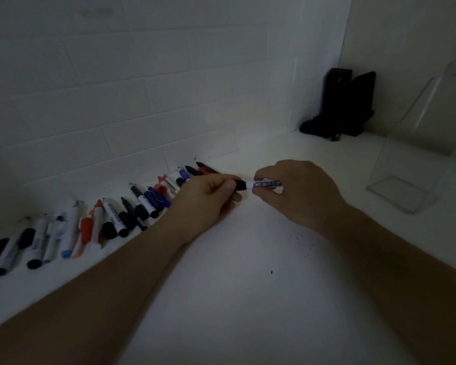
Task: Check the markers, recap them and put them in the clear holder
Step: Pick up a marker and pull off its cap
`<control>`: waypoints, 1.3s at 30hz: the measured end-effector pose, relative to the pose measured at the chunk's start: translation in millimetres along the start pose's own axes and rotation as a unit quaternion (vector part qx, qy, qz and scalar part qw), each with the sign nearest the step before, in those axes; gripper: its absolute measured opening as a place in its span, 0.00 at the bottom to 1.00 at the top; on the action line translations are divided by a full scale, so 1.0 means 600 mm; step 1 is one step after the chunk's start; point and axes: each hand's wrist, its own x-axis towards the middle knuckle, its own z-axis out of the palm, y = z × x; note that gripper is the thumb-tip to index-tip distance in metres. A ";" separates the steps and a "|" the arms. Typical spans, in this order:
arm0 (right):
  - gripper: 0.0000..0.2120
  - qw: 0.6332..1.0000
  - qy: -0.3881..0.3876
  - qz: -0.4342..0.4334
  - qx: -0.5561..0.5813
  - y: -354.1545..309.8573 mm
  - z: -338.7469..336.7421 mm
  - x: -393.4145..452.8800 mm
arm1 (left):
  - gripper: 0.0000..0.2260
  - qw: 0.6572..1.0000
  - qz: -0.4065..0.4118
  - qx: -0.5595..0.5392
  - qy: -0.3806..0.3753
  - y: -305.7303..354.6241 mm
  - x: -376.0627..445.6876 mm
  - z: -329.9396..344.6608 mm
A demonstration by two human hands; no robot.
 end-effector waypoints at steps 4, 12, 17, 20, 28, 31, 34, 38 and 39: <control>0.18 1.000 0.009 -0.025 0.011 0.001 -0.002 -0.001 | 0.09 0.993 -0.029 -0.100 -0.051 0.000 -0.002 -0.004; 0.12 0.995 0.021 -0.001 0.094 -0.002 0.013 -0.005 | 0.08 0.982 -0.042 -0.166 -0.076 0.000 -0.001 -0.005; 0.15 0.999 -0.001 -0.014 -0.038 -0.021 0.022 -0.012 | 0.01 0.993 0.005 -0.112 -0.033 -0.006 0.001 0.000; 0.20 1.000 -0.024 -0.019 -0.008 -0.030 0.018 -0.009 | 0.03 0.988 0.019 -0.151 -0.023 -0.008 0.000 -0.003; 0.07 0.992 0.110 -0.028 0.049 0.001 -0.116 0.006 | 0.04 0.997 0.069 -0.040 -0.019 -0.010 -0.001 0.010; 0.09 0.970 0.227 0.091 0.019 0.053 -0.213 -0.003 | 0.03 0.991 0.118 0.056 -0.022 -0.006 -0.008 0.017; 0.09 0.947 0.276 0.160 -0.015 0.106 -0.271 -0.027 | 0.04 0.980 0.159 0.114 -0.030 -0.003 -0.012 0.019; 0.13 0.953 0.187 0.224 -0.080 0.143 -0.261 -0.054 | 0.05 0.970 0.188 0.142 -0.053 -0.006 -0.014 0.021; 0.15 0.956 0.159 0.230 -0.092 0.148 -0.249 -0.057 | 0.05 0.970 0.190 0.144 -0.057 -0.007 -0.015 0.020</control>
